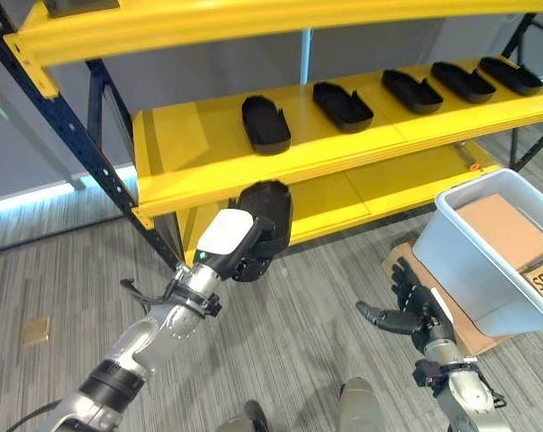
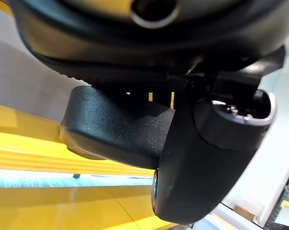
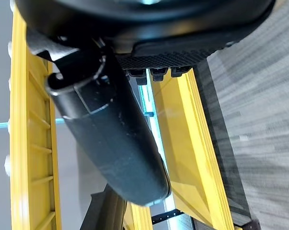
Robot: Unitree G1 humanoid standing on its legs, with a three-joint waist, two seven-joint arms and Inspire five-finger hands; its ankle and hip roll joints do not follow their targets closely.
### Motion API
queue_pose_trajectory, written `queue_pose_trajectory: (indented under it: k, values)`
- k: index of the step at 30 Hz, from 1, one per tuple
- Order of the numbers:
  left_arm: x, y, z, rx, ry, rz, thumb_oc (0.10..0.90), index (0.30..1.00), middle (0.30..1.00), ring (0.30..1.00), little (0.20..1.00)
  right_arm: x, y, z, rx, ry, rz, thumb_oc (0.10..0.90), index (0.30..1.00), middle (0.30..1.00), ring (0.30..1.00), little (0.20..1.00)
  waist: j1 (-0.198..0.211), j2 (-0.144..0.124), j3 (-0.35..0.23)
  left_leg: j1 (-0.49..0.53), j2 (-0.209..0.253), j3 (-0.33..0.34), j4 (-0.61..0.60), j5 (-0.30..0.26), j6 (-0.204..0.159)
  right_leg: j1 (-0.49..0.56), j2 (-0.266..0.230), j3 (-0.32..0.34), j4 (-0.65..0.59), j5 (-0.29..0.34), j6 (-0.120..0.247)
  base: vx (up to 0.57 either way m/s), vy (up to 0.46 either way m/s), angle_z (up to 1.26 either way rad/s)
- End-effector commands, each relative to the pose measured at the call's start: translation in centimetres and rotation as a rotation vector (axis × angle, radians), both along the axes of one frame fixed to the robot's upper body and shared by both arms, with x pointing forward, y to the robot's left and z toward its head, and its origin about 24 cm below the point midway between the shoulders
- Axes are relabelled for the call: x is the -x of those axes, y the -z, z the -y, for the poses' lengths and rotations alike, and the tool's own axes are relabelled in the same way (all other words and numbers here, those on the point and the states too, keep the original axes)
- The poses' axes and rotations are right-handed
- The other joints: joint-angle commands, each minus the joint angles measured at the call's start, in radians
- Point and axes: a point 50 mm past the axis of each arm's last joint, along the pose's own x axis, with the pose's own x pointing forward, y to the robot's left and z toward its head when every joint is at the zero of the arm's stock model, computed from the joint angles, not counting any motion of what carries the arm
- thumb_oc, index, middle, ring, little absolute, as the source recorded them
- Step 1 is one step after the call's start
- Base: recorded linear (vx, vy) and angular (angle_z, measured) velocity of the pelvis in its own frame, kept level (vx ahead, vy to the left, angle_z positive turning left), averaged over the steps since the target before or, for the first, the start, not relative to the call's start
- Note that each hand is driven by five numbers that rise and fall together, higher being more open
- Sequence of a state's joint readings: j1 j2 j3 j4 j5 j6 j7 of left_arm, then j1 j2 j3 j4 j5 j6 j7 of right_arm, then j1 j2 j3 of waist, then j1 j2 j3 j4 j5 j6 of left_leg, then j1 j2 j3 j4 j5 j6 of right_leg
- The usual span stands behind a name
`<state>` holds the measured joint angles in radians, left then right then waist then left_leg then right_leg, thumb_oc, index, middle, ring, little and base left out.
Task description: Move parts from the plastic box to the shelf.
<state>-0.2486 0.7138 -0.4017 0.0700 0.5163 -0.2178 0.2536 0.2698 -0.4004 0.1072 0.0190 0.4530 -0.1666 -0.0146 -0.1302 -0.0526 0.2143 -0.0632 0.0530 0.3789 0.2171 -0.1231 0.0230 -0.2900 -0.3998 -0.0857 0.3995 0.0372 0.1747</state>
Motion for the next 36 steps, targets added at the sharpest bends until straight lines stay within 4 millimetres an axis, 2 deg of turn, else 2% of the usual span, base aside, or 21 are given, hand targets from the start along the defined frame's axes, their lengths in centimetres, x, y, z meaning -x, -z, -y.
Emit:
queue_pose_trajectory:
  k: [1, 2, 4, 5, 6, 7, 10, 11, 16, 18, 26, 31, 32, 33, 35, 36]
  values:
    - [-0.5, -6.8, 1.5, 0.129, 0.094, 0.324, 0.400, 0.300, 0.300, 0.300, 0.300, -2.2, -5.1, 0.8, 0.048, -0.001, 0.274, 0.900, 1.000, 1.000, 1.000, 1.000, -0.020, 0.001, -0.032, 0.101, 0.153, -0.057, -0.052, 0.031, -0.120, 0.098, -0.060, -0.083, -0.313, 0.195, 0.068, 0.22, -0.259, -0.20]
    - [-0.5, -6.8, 1.6, 0.131, 0.097, 0.326, 0.400, 0.300, 0.300, 0.300, 0.300, -2.2, -5.1, 0.8, 0.050, 0.000, 0.275, 0.900, 1.000, 1.000, 1.000, 1.000, -0.017, -0.001, -0.031, 0.106, 0.166, -0.060, -0.042, 0.025, -0.129, 0.103, -0.076, -0.092, -0.353, 0.216, 0.074, 0.16, -0.232, -0.02]
    - [-0.4, -6.4, 1.7, 0.136, 0.094, 0.318, 0.400, 0.300, 0.300, 0.300, 0.300, -2.1, -5.1, 0.9, 0.051, 0.003, 0.275, 0.900, 1.000, 1.000, 1.000, 1.000, -0.019, -0.007, -0.032, 0.104, 0.178, -0.064, -0.011, 0.010, -0.137, 0.114, -0.080, -0.094, -0.380, 0.218, 0.077, 0.10, -0.163, 0.11]
    - [-0.4, -6.2, 1.5, 0.137, 0.088, 0.312, 0.400, 0.300, 0.300, 0.300, 0.300, -1.9, -5.2, 1.0, 0.048, 0.003, 0.278, 0.900, 1.000, 1.000, 1.000, 1.000, -0.018, -0.022, -0.041, 0.105, 0.181, -0.070, 0.005, 0.009, -0.148, 0.130, -0.072, -0.084, -0.377, 0.205, 0.075, 0.04, -0.070, 0.33]
    - [-0.4, -6.2, 1.5, 0.137, 0.088, 0.312, 0.400, 0.300, 0.300, 0.300, 0.300, -1.9, -5.2, 1.0, 0.048, 0.003, 0.278, 0.900, 1.000, 1.000, 1.000, 1.000, -0.018, -0.022, -0.041, 0.105, 0.181, -0.070, 0.005, 0.009, -0.148, 0.130, -0.072, -0.084, -0.377, 0.205, 0.075, 0.15, -0.236, 0.42]
    - [-0.3, -5.9, 1.9, 0.143, 0.103, 0.295, 0.400, 0.300, 0.300, 0.300, 0.300, -1.9, -5.1, 1.0, 0.060, -0.007, 0.267, 0.900, 1.000, 1.000, 1.000, 1.000, -0.012, -0.032, -0.060, 0.103, 0.204, -0.079, 0.037, 0.030, -0.164, 0.152, -0.050, -0.075, -0.357, 0.203, 0.074, 0.18, -0.220, 0.42]
    - [0.0, -5.8, 2.1, 0.194, 0.115, 0.277, 0.400, 0.300, 0.300, 0.300, 0.300, -1.8, -5.2, 1.4, 0.086, -0.010, 0.263, 0.900, 1.000, 1.000, 1.000, 1.000, -0.015, -0.014, -0.087, 0.113, 0.238, -0.093, 0.033, 0.059, -0.183, 0.184, -0.008, -0.090, -0.338, 0.172, 0.063, 0.17, -0.214, 0.21]
    - [0.0, -5.9, 2.3, 0.214, 0.118, 0.280, 0.400, 0.300, 0.300, 0.300, 0.300, -1.9, -5.3, 1.6, 0.096, -0.007, 0.263, 0.900, 1.000, 1.000, 1.000, 1.000, -0.017, -0.004, -0.095, 0.121, 0.255, -0.098, 0.017, 0.087, -0.192, 0.200, 0.012, -0.092, -0.325, 0.145, 0.056, 0.14, -0.182, -0.03]
    - [0.0, -5.8, 2.8, 0.242, 0.137, 0.258, 0.400, 0.300, 0.300, 0.300, 0.300, -2.0, -5.4, 1.9, 0.118, 0.001, 0.262, 0.900, 1.000, 1.000, 1.000, 1.000, -0.019, 0.014, -0.095, 0.132, 0.279, -0.110, -0.008, 0.122, -0.203, 0.209, 0.037, -0.102, -0.295, 0.097, 0.040, 0.06, -0.094, 0.02]
    - [0.1, -5.6, 2.8, 0.252, 0.142, 0.240, 0.400, 0.300, 0.300, 0.300, 0.300, -1.9, -5.3, 2.2, 0.123, 0.016, 0.258, 0.900, 1.000, 1.000, 1.000, 1.000, -0.014, 0.025, -0.097, 0.138, 0.282, -0.114, -0.026, 0.155, -0.213, 0.222, 0.046, -0.107, -0.295, 0.088, 0.038, 0.07, -0.071, 0.09]
    - [0.2, -5.8, 2.6, 0.256, 0.138, 0.241, 0.400, 0.300, 0.300, 0.300, 0.300, -1.6, -4.8, 2.6, 0.128, 0.042, 0.233, 0.900, 1.000, 1.000, 1.000, 1.000, -0.014, 0.041, -0.102, 0.158, 0.271, -0.118, -0.093, 0.174, -0.216, 0.234, 0.041, -0.119, -0.269, 0.064, 0.034, 0.03, -0.025, 0.06]
    - [0.1, -6.1, 3.0, 0.276, 0.156, 0.245, 0.400, 0.300, 0.300, 0.300, 0.300, -1.9, -5.2, 2.8, 0.155, 0.034, 0.244, 0.900, 1.000, 1.000, 1.000, 1.000, -0.018, 0.052, -0.090, 0.146, 0.282, -0.134, -0.061, 0.185, -0.220, 0.205, 0.050, -0.103, -0.210, 0.025, 0.015, 0.00, -0.076, 0.10]
    - [0.1, -6.1, 3.0, 0.284, 0.154, 0.242, 0.400, 0.300, 0.300, 0.300, 0.300, -2.1, -5.5, 3.0, 0.169, 0.035, 0.255, 0.900, 1.000, 1.000, 1.000, 1.000, -0.018, 0.055, -0.083, 0.141, 0.294, -0.146, -0.029, 0.208, -0.225, 0.200, 0.067, -0.091, -0.193, 0.003, 0.000, -0.01, -0.223, 0.05]
    - [0.2, -6.0, 2.7, 0.298, 0.141, 0.237, 0.400, 0.300, 0.300, 0.300, 0.300, -2.2, -5.6, 3.2, 0.179, 0.035, 0.258, 0.900, 1.000, 1.000, 1.000, 1.000, -0.010, 0.055, -0.073, 0.112, 0.316, -0.172, 0.050, 0.270, -0.238, 0.203, 0.100, -0.084, -0.185, -0.028, -0.031, -0.01, -0.299, -0.02]
    - [0.4, -5.8, 2.4, 0.304, 0.127, 0.228, 0.400, 0.300, 0.300, 0.300, 0.300, -2.2, -5.6, 3.4, 0.186, 0.035, 0.255, 0.900, 1.000, 1.000, 1.000, 1.000, 0.001, 0.051, -0.061, 0.063, 0.334, -0.217, 0.183, 0.342, -0.246, 0.229, 0.142, -0.079, -0.187, -0.064, -0.072, 0.01, -0.348, -0.16]
    - [0.6, -5.7, 2.2, 0.304, 0.121, 0.220, 0.400, 0.300, 0.300, 0.300, 0.300, -2.3, -5.8, 3.5, 0.195, 0.034, 0.257, 0.900, 1.000, 1.000, 1.000, 1.000, 0.021, 0.030, -0.043, -0.022, 0.321, -0.277, 0.366, 0.406, -0.242, 0.265, 0.171, -0.070, -0.211, -0.085, -0.120, 0.00, -0.310, -0.25]
